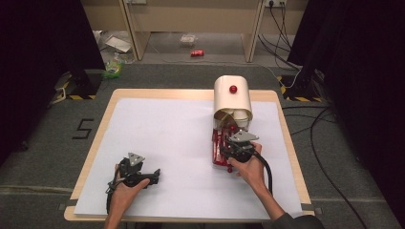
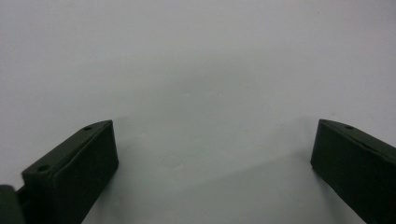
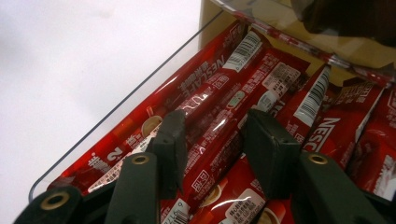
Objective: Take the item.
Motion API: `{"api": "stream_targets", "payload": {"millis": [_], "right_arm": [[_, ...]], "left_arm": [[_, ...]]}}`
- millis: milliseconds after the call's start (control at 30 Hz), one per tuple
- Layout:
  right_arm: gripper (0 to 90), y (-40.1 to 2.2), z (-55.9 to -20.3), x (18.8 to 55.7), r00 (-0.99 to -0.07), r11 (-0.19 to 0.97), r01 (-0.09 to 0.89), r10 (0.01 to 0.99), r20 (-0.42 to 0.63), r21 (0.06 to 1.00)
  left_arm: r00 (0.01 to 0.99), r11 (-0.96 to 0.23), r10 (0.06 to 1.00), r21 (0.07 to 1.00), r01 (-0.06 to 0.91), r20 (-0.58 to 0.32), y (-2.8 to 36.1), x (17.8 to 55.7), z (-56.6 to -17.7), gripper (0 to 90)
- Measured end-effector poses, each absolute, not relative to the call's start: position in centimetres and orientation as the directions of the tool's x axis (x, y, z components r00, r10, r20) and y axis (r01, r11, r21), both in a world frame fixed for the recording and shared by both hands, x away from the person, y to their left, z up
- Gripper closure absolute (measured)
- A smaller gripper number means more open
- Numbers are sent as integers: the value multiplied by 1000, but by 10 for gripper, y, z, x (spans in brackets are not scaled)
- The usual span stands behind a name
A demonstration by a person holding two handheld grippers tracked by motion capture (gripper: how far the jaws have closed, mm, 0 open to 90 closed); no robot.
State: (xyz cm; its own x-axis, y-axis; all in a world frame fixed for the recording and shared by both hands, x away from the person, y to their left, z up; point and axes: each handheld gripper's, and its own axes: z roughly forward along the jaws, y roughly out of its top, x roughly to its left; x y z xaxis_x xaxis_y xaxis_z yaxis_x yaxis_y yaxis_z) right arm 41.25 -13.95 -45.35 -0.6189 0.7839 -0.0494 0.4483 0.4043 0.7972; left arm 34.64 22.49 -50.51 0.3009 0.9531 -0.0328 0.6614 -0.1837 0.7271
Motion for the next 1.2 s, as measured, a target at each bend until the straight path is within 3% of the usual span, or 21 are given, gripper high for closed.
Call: {"api": "stream_targets", "payload": {"millis": [333, 533, 700, 1200], "right_arm": [[708, -145, -456, 415, -624, 381, 444, 781, -25, 811], [843, -151, -454, 415, -645, 354, 425, 764, 4, 833], [856, -155, -449, 414, -667, 317, 442, 742, 71, 839], [861, -167, -437, 406, -700, 293, 447, 703, 126, 845]], "left_arm": [[301, -183, 953, 727, 661, -33, 225, 346, -505, 0], [301, -182, 953, 728, 661, -35, 225, 346, -505, 0], [302, -182, 953, 728, 661, -36, 226, 346, -505, 0], [302, -181, 953, 728, 662, -38, 226, 346, -505, 1]]}}
